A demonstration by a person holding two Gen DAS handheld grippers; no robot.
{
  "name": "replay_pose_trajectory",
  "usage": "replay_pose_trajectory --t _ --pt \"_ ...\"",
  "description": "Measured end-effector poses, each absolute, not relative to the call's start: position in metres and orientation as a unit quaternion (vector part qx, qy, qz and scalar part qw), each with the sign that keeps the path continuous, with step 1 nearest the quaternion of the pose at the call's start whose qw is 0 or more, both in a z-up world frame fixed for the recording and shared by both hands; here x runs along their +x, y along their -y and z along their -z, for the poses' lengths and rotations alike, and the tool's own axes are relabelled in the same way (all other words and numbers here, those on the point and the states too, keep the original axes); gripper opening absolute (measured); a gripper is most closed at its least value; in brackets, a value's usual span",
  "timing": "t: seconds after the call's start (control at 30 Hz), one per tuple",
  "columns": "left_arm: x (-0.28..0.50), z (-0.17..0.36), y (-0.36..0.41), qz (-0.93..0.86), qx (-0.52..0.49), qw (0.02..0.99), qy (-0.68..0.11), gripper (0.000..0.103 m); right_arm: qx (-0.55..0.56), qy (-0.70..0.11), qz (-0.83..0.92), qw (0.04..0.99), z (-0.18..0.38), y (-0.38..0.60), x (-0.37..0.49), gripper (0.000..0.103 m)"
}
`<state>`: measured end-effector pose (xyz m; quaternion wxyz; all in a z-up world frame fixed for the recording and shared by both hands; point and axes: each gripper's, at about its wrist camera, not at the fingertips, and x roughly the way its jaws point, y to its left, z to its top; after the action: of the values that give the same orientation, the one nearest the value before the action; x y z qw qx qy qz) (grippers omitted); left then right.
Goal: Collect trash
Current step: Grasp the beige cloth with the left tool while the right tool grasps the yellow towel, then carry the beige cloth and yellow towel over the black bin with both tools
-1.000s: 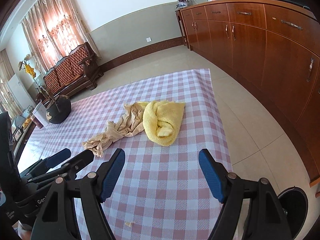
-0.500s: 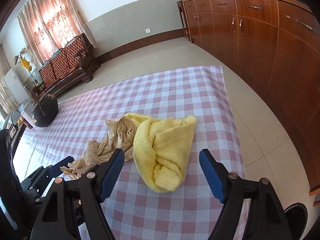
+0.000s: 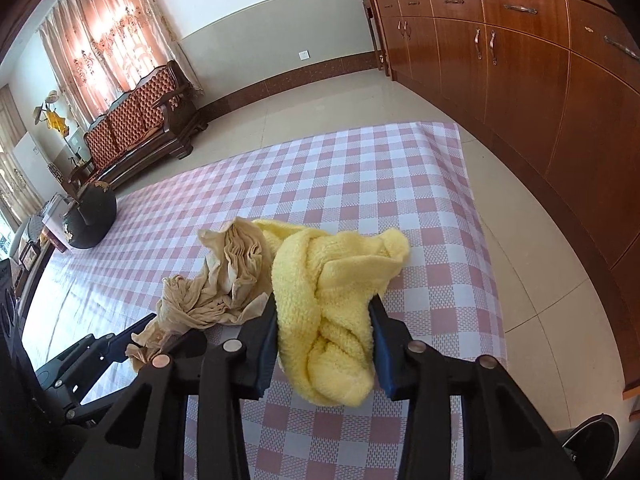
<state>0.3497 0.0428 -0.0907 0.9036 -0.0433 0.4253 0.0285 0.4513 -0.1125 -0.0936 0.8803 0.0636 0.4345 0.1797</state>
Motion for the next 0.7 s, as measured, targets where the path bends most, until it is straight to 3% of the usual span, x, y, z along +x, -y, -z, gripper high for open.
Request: replay_pose_trajectory --t 0.27,0.7 --pt "0.338 0.084 -0.044 -0.016 -0.054 0.906 -0.42 0.021 0.069 -0.425 -0.183 0.884 0.082 0.119 0.43 0.041" --pt "0.283 0.061 -0.042 -0.01 -0.074 0.911 -0.405 0.021 0.083 -0.411 -0.178 0.89 0.06 0.148 0.362 0.041"
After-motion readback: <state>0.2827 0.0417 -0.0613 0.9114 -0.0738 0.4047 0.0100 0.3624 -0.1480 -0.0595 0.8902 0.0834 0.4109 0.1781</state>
